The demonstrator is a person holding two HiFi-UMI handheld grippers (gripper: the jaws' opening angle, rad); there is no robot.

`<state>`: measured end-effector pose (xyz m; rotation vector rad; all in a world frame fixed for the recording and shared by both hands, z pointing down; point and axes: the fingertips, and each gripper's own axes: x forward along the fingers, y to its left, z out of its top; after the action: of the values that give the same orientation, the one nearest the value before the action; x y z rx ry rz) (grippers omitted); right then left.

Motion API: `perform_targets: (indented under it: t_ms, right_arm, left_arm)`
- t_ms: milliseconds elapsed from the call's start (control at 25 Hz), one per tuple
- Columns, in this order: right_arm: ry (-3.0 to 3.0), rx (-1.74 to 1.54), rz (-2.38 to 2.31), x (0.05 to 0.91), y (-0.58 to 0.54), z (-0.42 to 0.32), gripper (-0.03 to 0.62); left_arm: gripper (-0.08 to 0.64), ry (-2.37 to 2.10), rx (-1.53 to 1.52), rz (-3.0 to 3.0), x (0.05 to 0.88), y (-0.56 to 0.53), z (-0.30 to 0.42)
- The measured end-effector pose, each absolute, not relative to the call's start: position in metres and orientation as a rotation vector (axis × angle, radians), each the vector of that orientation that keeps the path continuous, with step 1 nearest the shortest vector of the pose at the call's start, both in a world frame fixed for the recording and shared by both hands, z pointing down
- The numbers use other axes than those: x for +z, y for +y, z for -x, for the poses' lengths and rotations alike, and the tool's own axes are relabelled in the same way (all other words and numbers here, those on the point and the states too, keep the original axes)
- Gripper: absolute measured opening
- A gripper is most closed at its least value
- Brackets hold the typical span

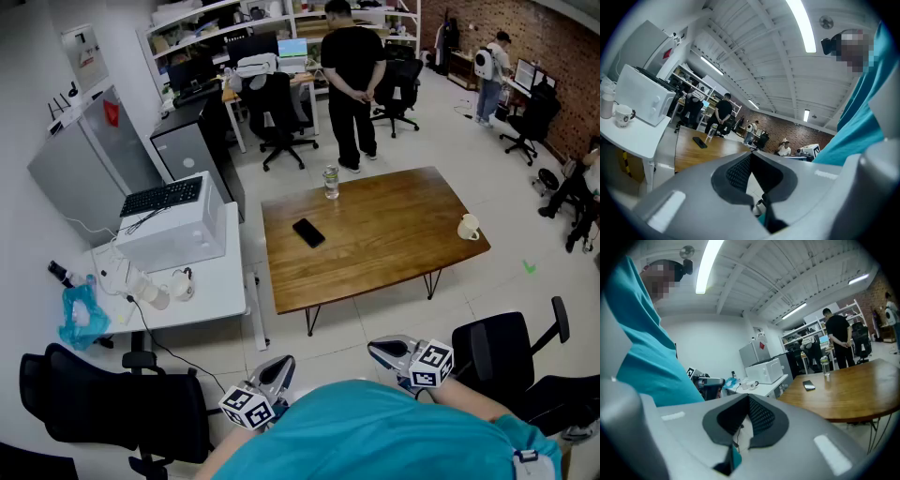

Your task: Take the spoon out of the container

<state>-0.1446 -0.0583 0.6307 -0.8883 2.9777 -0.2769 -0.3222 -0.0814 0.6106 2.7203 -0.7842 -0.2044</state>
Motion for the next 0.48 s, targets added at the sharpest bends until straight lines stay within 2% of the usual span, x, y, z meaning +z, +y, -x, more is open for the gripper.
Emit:
perform_targets:
  t_ms: [240,480]
  right_arm:
    - [2.933,-0.247,0.941,0.626,-0.068,0.075,0.002]
    - [2.857,-0.214,1.106,0.626,-0.059,-0.034,0.002]
  left_arm:
    - [0.0,-0.718,-0.171,-2.799,0.605,-0.097,0.248]
    - [0.0,-0.559,-0.134,-2.841,0.602,-0.106,0.13]
